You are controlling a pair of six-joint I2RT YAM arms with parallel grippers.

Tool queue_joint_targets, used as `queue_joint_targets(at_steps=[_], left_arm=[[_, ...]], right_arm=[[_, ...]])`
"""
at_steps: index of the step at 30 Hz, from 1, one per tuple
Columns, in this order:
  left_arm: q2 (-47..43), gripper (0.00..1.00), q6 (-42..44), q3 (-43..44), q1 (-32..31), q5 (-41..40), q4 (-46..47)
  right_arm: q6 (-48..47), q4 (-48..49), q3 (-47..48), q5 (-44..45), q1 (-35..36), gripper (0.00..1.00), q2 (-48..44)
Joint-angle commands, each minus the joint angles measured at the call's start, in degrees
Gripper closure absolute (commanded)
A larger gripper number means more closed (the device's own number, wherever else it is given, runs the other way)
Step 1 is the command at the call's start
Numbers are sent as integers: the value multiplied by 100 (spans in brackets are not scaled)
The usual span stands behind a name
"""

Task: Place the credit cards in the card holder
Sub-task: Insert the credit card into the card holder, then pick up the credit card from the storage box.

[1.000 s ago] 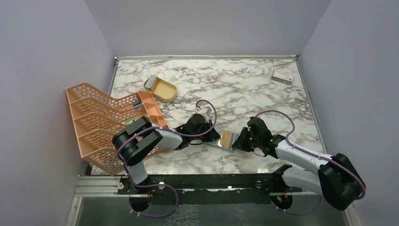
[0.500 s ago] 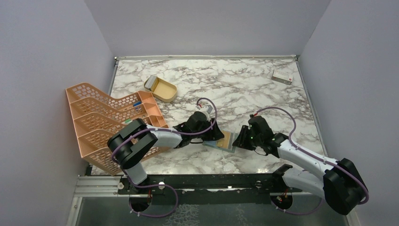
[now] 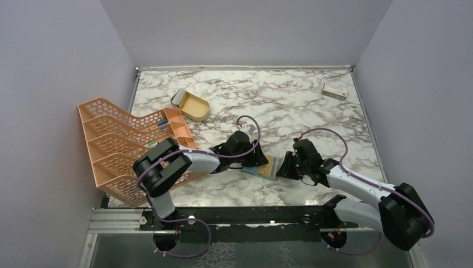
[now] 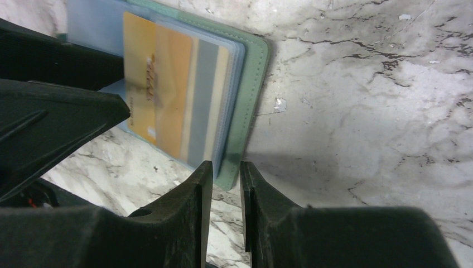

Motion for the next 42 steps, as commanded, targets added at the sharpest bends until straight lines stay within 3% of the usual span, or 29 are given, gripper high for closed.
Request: queue_joint_targets(at_steps=[1,8,15,21,24,27,36,42], left_arm=[[282,51,-256,193,-166,233,46],[3,49,-642,215,-292,151,222],[-417,48,-458,112,-265,-385,-303],[-379,62,187,782,-278,-943,-1589],[-403,88,336,892,-295,-1251,-1951],[-318,99,364,933,-301,-1302,-2046],[325,100,244,1131,-421,-963,-1888],[510,100,95,1238,-600,-814,-1761]], right_arm=[[-200,445,-84,-141,21,76,247],[-365,163,97,-153,25,78,398],[-119,-584,246,93,25,77,-336],[175,-1033,395,861,25,77,-418],[186,-1136,524,1026,25,80,-139],[200,-1069,549,1151,23,85,92],[43,-595,394,1027,25,99,346],[2,-425,369,928,25,99,501]])
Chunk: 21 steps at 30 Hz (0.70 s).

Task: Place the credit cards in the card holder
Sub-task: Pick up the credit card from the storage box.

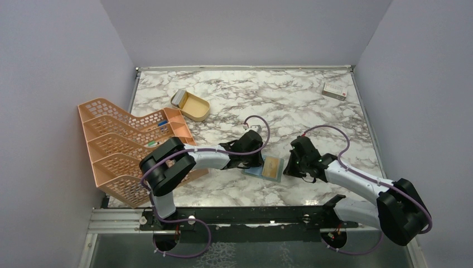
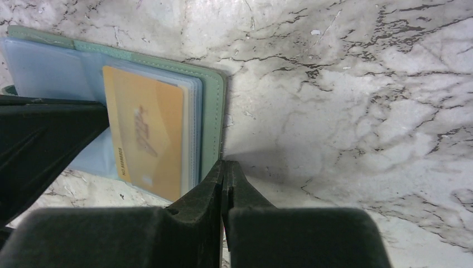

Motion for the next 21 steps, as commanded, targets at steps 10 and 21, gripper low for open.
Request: queue_joint_targets(at_steps=[10,21], left_arm=[[-121,100,-626,-18,-193,348,534],[-813,67,511,855,-143,-887,-1264]], right_arm=[[-52,516,-176,12,25,99,20],[-372,-1,69,-154,25,89,-582]])
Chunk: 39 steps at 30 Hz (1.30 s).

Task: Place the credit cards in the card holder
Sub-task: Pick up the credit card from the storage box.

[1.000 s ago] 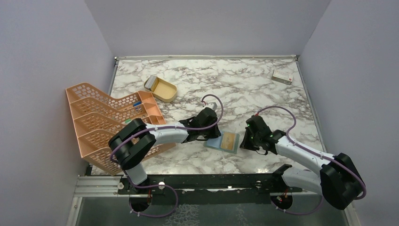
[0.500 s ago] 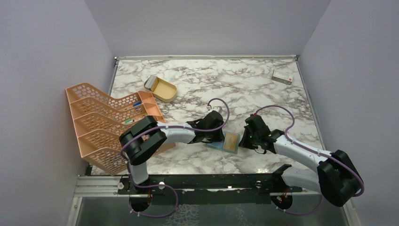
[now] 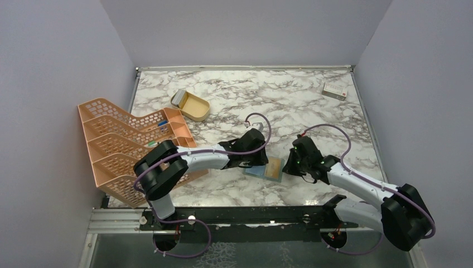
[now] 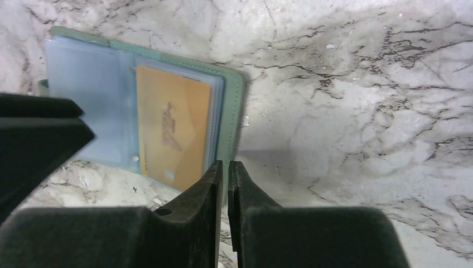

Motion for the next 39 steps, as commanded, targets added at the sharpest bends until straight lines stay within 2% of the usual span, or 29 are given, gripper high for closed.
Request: queue_joint_targets(at_steps=[1,5,9,12,17,23,27,35,39], left_arm=[[-469,65,802,812,4,-803,-1052],[-486,57,1685,1443,239,-1557,-1920],[-326,52,2468,2068,717,-1812,-2552],[-308,46,2913,2326,1136,-1919,-2708],[-125,38,3903,2766,1858,-2540,-2761],[774,40,4790,3451,2785,-3289,-2803],[1368,43,5312,4041,3220,-3579,-2754],[2049,46,5707,4670,3950,-3597,-2671],[2215,47,5735,4731,4240,-3319,-2606]], right_arm=[[-218,-252,225,-194,24,89,-300],[-396,-431,464,-409,25,84,-660],[-714,-143,470,-1080,25,76,-1005],[-990,-107,635,-1616,23,72,-1224],[-1290,-307,978,-1737,25,63,-1617],[-1678,-702,1460,-994,25,61,-1773],[-1718,-685,1522,-901,25,61,-1659],[-1868,-612,1550,-1002,25,62,-1074],[-1924,-571,1591,-958,21,62,-860]])
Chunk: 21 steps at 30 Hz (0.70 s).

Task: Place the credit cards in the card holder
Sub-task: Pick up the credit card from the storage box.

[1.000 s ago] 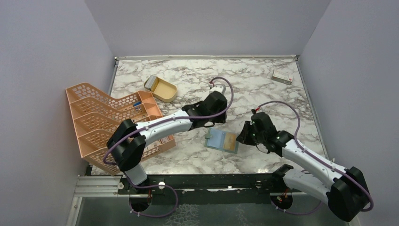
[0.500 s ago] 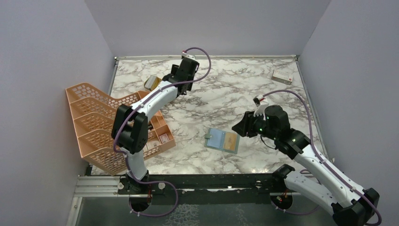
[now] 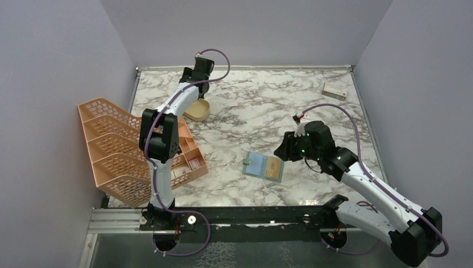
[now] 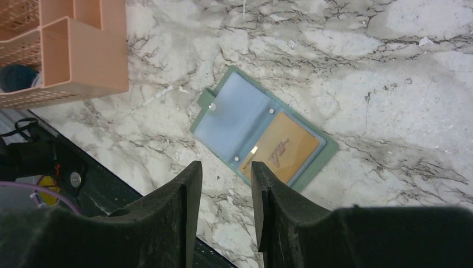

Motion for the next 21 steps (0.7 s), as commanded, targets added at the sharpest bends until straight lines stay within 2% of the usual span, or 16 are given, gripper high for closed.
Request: queue_joint_targets(at_steps=[1,11,21], left_arm=[[184,47,212,216,306,121,113],[537,50,305,312,535,721,263],[829,49,407,481,552,492,266]], right_arm=[[-184,-35,177,120,20,62,172],[-299,38,271,-2,19,62,492],[-350,112,325,42,21,62,715]])
